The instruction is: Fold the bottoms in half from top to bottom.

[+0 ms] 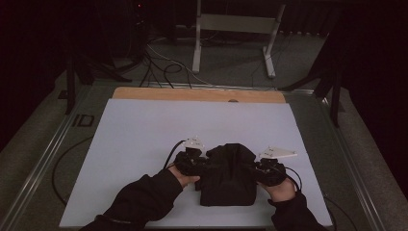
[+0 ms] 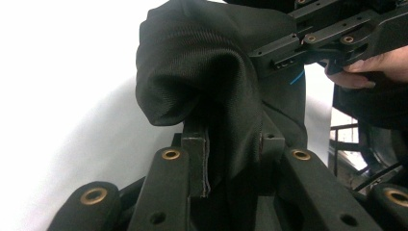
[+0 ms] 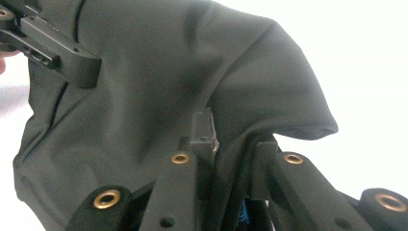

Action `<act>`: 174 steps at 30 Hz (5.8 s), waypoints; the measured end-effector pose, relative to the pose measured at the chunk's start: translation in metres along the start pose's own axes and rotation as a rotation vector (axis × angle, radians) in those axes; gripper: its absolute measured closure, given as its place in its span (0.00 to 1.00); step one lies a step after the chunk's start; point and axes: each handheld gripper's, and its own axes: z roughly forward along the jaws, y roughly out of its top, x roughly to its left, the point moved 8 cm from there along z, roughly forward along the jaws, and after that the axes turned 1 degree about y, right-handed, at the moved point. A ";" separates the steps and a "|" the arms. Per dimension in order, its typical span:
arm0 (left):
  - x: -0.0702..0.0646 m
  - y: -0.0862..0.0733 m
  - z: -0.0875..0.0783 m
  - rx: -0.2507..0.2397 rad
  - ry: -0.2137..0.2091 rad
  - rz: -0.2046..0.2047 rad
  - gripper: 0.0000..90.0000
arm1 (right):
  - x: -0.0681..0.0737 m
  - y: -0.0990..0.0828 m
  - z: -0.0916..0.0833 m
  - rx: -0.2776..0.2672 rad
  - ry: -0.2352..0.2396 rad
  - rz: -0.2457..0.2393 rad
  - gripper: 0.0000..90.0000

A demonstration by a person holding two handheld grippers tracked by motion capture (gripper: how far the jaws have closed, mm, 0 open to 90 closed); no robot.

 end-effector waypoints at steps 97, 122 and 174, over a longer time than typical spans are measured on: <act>0.074 0.035 -0.121 -0.152 0.143 -0.072 0.82 | 0.044 0.131 0.051 -0.107 0.069 -0.122 0.87; 0.114 0.017 -0.080 -0.091 0.146 -0.155 0.82 | 0.011 0.107 0.099 -0.017 0.036 -0.038 0.87; 0.195 0.002 -0.018 0.024 0.260 -0.260 0.78 | -0.047 0.093 0.174 0.139 -0.093 0.031 0.86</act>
